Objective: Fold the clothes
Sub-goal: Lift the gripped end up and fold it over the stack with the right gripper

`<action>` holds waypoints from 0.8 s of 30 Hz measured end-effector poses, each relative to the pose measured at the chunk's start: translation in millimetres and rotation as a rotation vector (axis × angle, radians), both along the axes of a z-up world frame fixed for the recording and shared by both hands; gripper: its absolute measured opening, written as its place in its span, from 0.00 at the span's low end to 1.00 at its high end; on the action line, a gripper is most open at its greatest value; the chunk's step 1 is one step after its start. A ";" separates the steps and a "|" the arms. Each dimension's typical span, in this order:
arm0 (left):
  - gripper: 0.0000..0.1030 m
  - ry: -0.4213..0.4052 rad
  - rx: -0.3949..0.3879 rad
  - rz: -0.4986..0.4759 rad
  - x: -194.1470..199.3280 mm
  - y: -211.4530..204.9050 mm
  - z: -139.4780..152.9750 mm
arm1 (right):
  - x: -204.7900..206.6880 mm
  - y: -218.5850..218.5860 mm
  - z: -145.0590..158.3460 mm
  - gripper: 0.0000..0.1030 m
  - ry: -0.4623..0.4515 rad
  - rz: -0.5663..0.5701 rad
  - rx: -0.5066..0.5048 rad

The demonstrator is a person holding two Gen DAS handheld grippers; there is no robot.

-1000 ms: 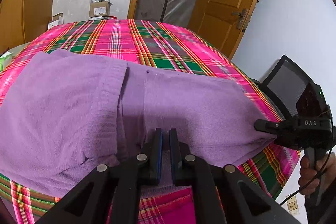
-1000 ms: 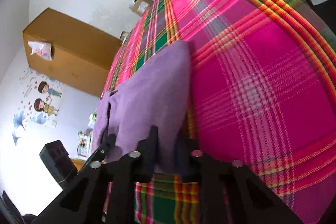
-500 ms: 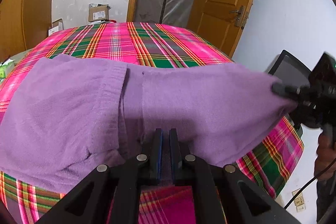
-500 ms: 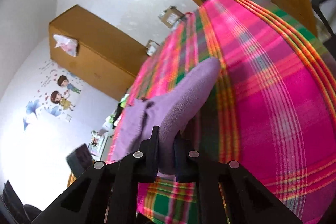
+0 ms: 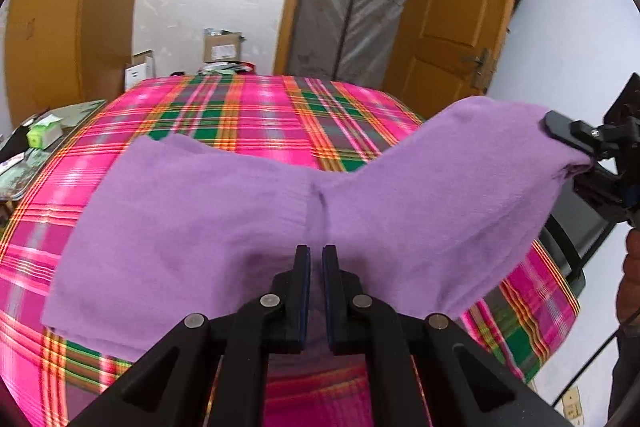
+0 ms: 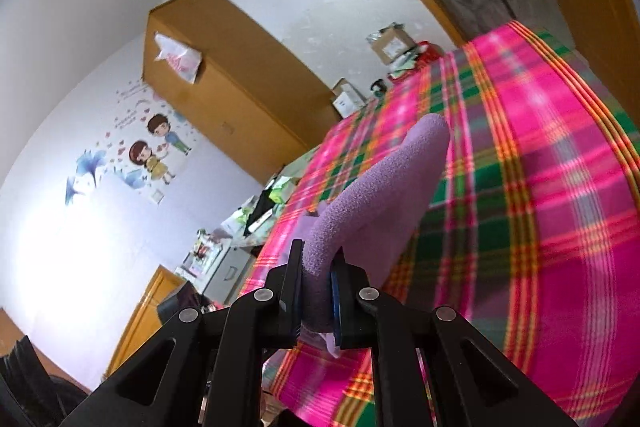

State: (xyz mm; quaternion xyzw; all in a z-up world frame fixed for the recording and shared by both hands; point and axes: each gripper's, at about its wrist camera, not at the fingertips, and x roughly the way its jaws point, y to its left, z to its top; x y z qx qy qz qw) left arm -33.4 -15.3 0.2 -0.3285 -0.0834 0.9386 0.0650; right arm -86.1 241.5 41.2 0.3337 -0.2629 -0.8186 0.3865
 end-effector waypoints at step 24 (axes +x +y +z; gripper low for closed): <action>0.05 -0.005 0.119 0.172 33.2 -88.3 -15.0 | -40.9 -210.5 43.3 0.11 0.088 0.337 0.197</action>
